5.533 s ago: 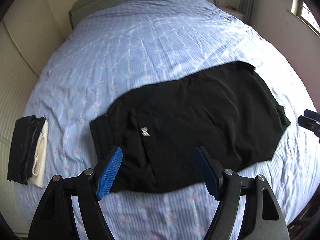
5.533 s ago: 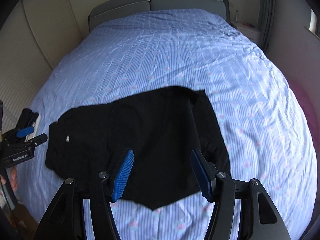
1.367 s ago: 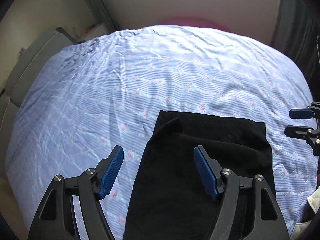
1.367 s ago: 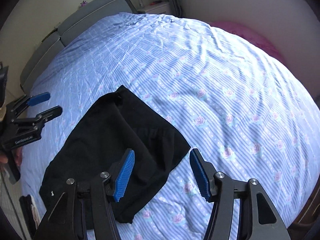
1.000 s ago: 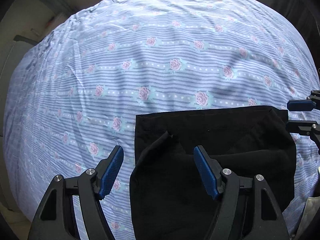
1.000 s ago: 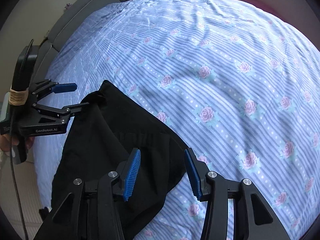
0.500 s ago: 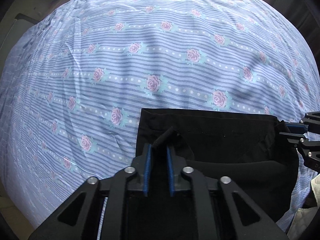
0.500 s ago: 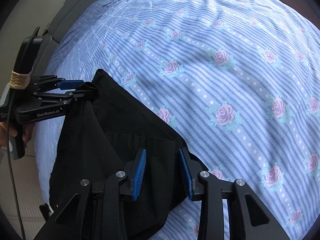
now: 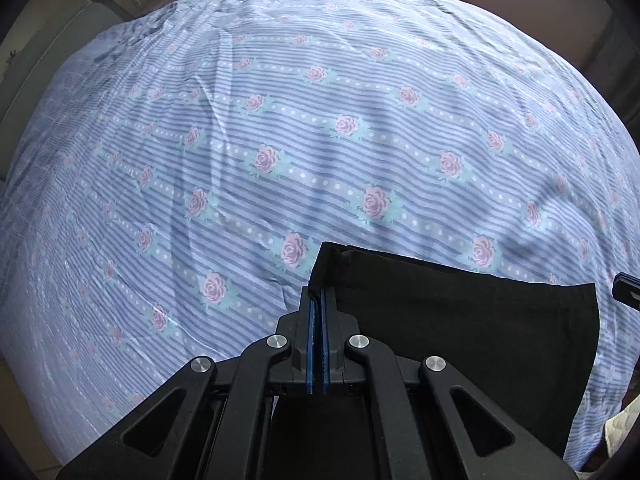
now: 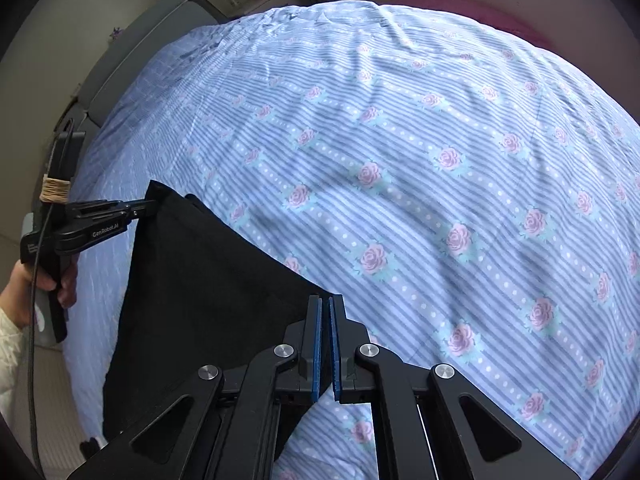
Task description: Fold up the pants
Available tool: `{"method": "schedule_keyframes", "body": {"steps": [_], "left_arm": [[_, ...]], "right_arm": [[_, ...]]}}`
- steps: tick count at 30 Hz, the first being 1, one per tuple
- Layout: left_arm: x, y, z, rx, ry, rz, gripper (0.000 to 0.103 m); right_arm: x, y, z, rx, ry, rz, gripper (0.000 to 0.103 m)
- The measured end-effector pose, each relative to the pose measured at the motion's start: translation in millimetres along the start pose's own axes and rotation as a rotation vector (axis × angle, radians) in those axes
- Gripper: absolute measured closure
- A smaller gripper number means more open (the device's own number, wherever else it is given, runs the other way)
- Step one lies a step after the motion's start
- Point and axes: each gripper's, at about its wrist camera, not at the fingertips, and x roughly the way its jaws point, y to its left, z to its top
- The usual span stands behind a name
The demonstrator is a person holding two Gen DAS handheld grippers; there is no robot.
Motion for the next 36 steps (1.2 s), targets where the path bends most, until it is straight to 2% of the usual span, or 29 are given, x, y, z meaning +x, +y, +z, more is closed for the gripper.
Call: {"method": "schedule_keyframes", "body": {"steps": [7,9,10,11,13,15,16,18,22,26,30,36], "left_arm": [[21.3,-14.2,8.5,0.009,0.018,0.035,0.097],[21.1,-18.3,9.5,0.019,0.014,0.055,0.092],[19.6,-18.9,10.0,0.017,0.011,0.057,0.080],[15.1,-19.5,10.0,0.012,-0.001,0.059,0.062],[-0.2,-18.7,10.6,-0.008,-0.045,0.062,0.044],[-22.3,-16.6,7.4,-0.035,-0.097,0.030,0.041],[-33.3,-14.9,3.2,-0.052,-0.109,0.025,0.035],[-57.8,-9.1,-14.5,-0.102,-0.144,0.036,0.035],[-99.9,9.7,-80.4,-0.279,-0.184,0.043,0.032],[-135.4,26.8,-178.4,-0.503,-0.184,0.069,0.030],[-164.5,28.2,-280.4,-0.671,-0.153,0.145,0.028],[-189.6,12.6,-421.0,-0.884,-0.116,0.170,0.021]], "right_arm": [[11.8,-16.8,-0.6,0.011,0.017,-0.057,0.097],[6.9,-16.9,-3.0,0.016,0.013,-0.051,0.095],[5.6,-15.2,-4.0,0.013,0.019,-0.036,0.094],[3.2,-13.6,-6.7,0.011,0.024,-0.019,0.092],[0.7,-9.7,-11.3,0.015,0.031,0.012,0.074],[2.0,-4.1,-15.2,0.002,0.038,0.030,0.073],[4.6,-1.7,-16.5,-0.009,0.050,0.027,0.073],[7.5,1.1,-20.0,-0.023,0.071,0.025,0.073],[-5.1,7.2,-25.9,-0.074,0.062,-0.003,0.073],[-28.8,23.1,-32.2,-0.159,0.052,-0.005,0.060],[-53.5,52.3,-45.1,-0.258,0.046,0.011,0.048],[-74.6,116.4,-91.3,-0.434,0.075,0.069,0.043]]}}
